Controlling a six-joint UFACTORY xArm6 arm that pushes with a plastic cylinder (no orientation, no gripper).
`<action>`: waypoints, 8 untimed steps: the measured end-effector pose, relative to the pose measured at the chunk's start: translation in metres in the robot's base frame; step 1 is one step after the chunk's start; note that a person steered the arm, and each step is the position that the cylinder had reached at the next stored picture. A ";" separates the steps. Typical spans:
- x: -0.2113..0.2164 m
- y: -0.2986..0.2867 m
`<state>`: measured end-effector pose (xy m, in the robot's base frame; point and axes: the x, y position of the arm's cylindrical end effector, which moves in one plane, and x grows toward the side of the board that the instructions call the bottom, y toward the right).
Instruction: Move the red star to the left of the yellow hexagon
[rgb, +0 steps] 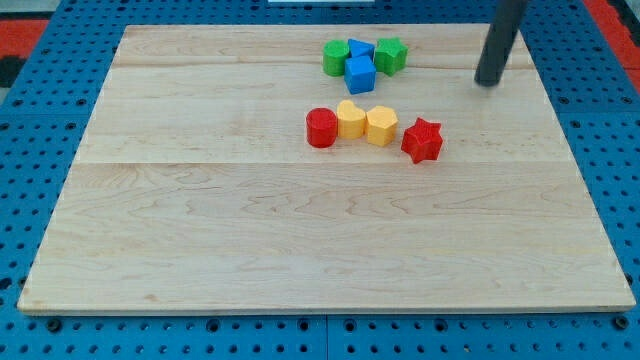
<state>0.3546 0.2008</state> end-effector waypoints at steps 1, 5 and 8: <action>0.076 -0.020; 0.037 -0.146; 0.012 -0.208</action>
<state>0.3670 -0.0068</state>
